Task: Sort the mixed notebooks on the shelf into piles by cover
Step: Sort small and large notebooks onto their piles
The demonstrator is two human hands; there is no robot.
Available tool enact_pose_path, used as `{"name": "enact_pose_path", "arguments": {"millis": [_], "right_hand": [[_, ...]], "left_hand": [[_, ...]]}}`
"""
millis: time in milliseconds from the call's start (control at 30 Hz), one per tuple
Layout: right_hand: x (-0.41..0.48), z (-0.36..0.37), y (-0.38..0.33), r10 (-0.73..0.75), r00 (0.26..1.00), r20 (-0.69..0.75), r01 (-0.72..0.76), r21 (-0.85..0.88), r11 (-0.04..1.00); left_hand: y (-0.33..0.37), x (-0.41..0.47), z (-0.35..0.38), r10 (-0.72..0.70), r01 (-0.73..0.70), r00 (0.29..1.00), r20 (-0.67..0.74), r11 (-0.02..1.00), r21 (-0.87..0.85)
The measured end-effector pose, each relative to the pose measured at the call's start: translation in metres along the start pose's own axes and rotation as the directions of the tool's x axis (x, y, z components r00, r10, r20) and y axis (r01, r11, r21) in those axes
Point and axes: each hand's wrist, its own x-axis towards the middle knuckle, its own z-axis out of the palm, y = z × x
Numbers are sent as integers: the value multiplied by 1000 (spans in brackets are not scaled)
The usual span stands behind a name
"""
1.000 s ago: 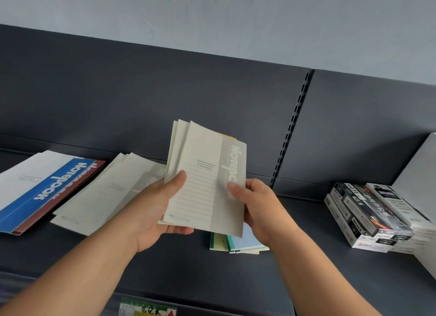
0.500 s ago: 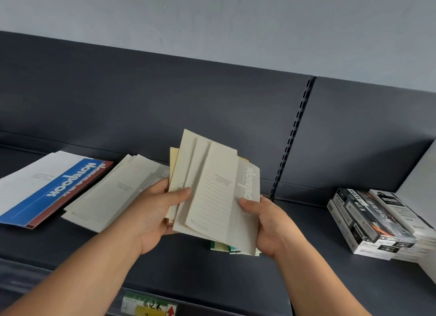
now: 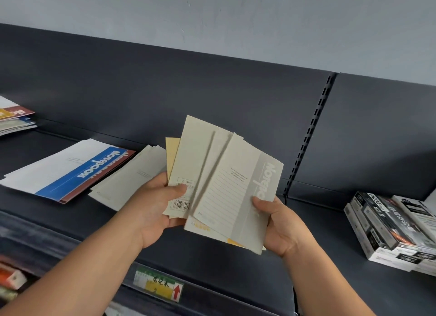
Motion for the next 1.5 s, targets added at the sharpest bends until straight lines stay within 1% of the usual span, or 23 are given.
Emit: {"name": "enact_pose_path", "arguments": {"millis": [67,167,267,333,467,567,633,700,800,867,900,933,1000,1033,1100,1133,1167,1200,1233,1267,1300,1433,1500], "right_hand": [[-2,3,0,16,1000,21,-15,-35,999],[-3,1,-1,2,1000,-14,-3,-63,998],[-3,-2,-3,-59,991,-119,56,-31,998],[-3,5,-5,-98,977,-189,97,-14,995],[-2,36,1,-139,970,-197,147,27,989],[-1,71,17,-128,980,-151,144,101,984],[2,91,29,-119,991,-56,126,154,980],[3,107,38,-111,991,77,96,171,981],[1,124,45,-130,971,203,103,139,985],[0,137,55,-168,962,214,146,115,983],[3,143,61,-183,963,197,172,72,982],[9,147,67,-189,971,146,189,15,982],[18,154,77,-195,981,-20,193,-76,978],[21,155,80,-192,977,-87,185,-86,979],[22,156,86,-184,971,-153,179,-51,983],[21,158,88,-178,970,-163,176,-31,984],[20,159,90,-172,971,-165,172,-16,985],[19,161,92,-162,974,-158,163,-10,987],[19,163,94,-153,978,-140,153,-12,988],[18,167,96,-142,982,-124,139,-31,990],[18,171,97,-129,986,-109,123,-61,991],[23,176,101,-111,986,-122,84,-210,974],[28,171,99,-131,971,-201,91,-194,977]], "left_hand": [[-3,-3,1,12,-12,1000,-14,1000,13],[-4,-3,0,67,-64,992,-110,998,28],[-1,1,-7,229,-197,944,-236,969,149],[2,3,-10,332,-271,906,-262,931,243],[9,6,-16,447,-359,868,-217,867,346],[9,7,-22,440,-393,898,-25,823,410],[6,5,-25,395,-421,902,172,722,549],[0,7,-32,364,-460,883,296,546,700],[8,10,-49,356,-459,874,330,384,801],[14,12,-61,327,-468,861,389,209,859],[17,13,-67,297,-478,858,418,166,863],[20,16,-76,250,-482,867,431,204,852],[31,22,-99,176,-467,882,437,456,758],[36,27,-112,230,-463,882,410,575,674],[50,40,-137,340,-386,920,194,701,600],[57,45,-146,290,-285,953,86,765,577],[64,49,-152,156,-150,987,33,843,517],[70,53,-157,-27,1,998,56,905,425],[75,55,-160,-197,144,970,141,938,316],[78,54,-161,-299,246,929,217,939,240],[78,53,-160,-333,286,902,275,938,198],[72,62,-159,-260,200,925,276,953,227],[73,68,-164,-213,153,943,255,960,234]]}}
